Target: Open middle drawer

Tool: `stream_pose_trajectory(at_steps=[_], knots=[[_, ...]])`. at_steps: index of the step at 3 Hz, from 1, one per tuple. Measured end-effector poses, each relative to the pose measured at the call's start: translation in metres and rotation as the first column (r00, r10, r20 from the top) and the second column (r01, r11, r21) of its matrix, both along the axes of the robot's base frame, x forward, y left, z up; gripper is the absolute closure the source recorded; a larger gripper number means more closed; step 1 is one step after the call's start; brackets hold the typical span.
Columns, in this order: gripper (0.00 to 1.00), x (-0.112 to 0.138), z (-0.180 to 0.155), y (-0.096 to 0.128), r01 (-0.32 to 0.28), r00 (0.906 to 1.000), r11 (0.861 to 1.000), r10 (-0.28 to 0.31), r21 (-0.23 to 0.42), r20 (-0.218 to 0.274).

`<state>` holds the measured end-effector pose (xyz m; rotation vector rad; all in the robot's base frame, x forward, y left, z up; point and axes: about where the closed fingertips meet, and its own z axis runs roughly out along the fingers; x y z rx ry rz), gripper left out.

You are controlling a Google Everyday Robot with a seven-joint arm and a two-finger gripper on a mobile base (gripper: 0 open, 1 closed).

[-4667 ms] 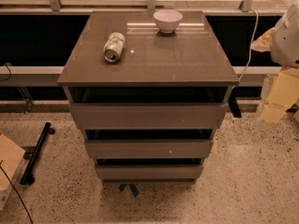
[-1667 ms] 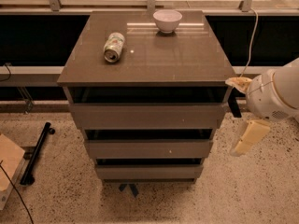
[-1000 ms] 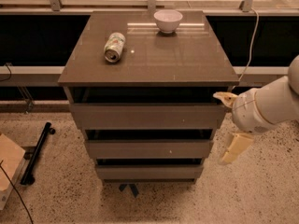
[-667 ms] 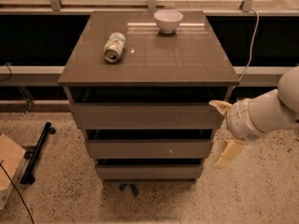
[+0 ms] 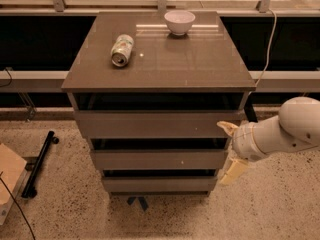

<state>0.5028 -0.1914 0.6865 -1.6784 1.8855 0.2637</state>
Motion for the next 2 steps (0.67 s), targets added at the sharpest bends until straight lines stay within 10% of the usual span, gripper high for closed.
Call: stream_pose_trajectory(at_steps=[2], knots=[[0.0,0.001,-0.0084,0.0013,0.018,0.9998,1.0,-0.018,-0.013,-0.013]])
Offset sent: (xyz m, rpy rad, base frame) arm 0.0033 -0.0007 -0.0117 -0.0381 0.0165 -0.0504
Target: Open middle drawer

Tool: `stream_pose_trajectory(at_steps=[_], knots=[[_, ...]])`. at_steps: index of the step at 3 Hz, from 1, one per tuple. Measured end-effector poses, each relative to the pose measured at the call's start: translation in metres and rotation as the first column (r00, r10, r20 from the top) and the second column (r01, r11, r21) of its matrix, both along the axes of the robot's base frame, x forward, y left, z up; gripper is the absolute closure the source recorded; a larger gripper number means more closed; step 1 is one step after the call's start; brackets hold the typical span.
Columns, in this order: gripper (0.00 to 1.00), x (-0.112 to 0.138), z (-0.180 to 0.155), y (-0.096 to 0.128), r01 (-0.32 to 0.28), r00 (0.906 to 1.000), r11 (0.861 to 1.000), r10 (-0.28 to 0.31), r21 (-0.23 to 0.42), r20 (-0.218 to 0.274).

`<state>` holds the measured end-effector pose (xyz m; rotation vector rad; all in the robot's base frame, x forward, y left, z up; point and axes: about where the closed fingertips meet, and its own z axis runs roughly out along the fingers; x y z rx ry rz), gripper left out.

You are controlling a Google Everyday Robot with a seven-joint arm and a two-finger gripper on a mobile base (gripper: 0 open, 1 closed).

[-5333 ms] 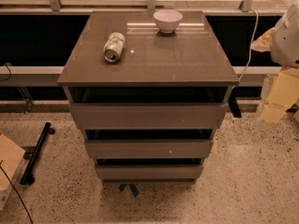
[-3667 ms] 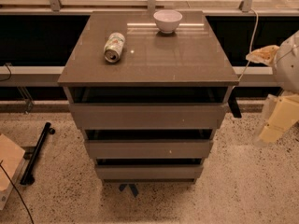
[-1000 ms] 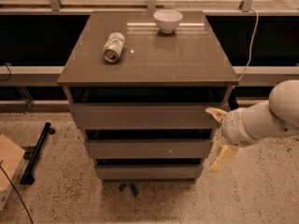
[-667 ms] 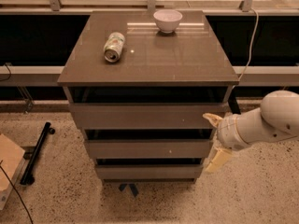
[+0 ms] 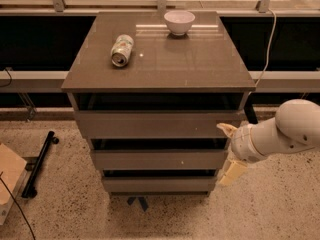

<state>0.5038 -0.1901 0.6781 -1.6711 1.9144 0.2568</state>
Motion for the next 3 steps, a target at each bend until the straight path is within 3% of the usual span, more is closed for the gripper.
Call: stream_pose_trajectory(at_steps=[1,3], knots=[[0.0,0.007,-0.014,0.003,0.031,0.9993,0.999,-0.031,-0.015,0.022],[0.0,0.031,-0.063,0.005,0.085,0.994,0.996,-0.087,0.036,0.066]])
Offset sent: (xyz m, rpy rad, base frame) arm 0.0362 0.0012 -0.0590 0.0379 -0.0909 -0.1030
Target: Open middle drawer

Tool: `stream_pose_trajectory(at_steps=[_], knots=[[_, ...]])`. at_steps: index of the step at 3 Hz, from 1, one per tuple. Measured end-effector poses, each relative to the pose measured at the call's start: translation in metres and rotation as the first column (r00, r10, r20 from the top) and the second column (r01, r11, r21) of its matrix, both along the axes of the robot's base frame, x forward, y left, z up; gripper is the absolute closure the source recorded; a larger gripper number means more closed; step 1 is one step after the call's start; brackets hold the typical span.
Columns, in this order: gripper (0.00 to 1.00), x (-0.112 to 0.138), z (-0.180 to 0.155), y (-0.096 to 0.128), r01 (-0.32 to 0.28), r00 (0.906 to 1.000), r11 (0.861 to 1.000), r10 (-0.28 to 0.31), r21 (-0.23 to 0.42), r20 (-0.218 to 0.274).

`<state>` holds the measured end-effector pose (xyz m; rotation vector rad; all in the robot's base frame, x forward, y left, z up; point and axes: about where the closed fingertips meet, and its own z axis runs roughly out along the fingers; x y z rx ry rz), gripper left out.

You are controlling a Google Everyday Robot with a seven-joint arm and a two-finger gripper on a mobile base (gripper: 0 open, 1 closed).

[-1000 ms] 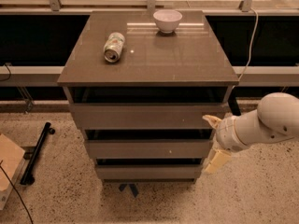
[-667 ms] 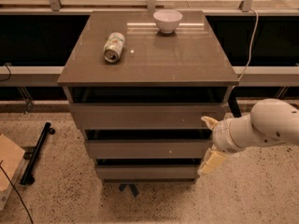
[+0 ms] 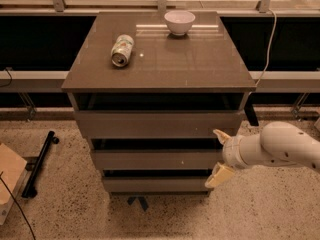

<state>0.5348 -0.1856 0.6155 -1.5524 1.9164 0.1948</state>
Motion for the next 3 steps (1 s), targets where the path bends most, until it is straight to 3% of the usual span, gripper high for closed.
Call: stream_pose_trajectory(at_steps=[3], knots=[[0.0,0.018,-0.086,-0.009,0.084,0.9952,0.993,-0.079,0.087,-0.058]])
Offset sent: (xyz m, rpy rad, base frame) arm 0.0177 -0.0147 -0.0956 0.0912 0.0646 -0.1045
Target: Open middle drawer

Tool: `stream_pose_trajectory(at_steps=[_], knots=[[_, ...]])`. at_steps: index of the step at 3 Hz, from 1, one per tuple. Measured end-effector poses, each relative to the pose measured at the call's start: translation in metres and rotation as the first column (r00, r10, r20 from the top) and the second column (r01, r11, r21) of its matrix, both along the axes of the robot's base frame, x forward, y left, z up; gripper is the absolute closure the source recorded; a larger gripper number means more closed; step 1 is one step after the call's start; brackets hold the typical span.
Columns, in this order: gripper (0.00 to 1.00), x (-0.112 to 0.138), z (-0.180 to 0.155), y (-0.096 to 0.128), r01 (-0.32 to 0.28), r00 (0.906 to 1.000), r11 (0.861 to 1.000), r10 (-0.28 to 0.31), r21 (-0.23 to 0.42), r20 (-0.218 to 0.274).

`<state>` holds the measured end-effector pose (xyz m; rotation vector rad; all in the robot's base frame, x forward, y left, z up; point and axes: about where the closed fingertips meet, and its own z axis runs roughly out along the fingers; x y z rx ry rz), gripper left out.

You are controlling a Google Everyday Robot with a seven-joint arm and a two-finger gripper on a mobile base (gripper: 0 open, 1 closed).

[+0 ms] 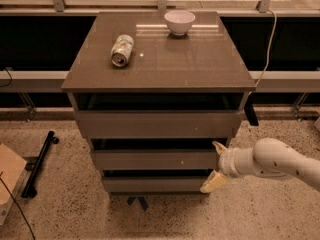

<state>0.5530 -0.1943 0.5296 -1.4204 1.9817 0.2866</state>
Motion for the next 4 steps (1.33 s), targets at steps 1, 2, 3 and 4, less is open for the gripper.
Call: stream_pose_trajectory(at_steps=[1,2,3,4], knots=[[0.0,0.009,-0.023,-0.003,0.021,0.9996,0.999,-0.021,0.026,-0.021],[0.0,0.022,-0.038,-0.003,0.027,0.999,0.999,-0.025,0.042,-0.038],[0.0,0.037,-0.053,-0.001,0.03,0.9978,0.998,-0.027,0.054,-0.06],[0.0,0.048,-0.066,0.001,0.033,0.9961,0.997,-0.027,0.063,-0.084]])
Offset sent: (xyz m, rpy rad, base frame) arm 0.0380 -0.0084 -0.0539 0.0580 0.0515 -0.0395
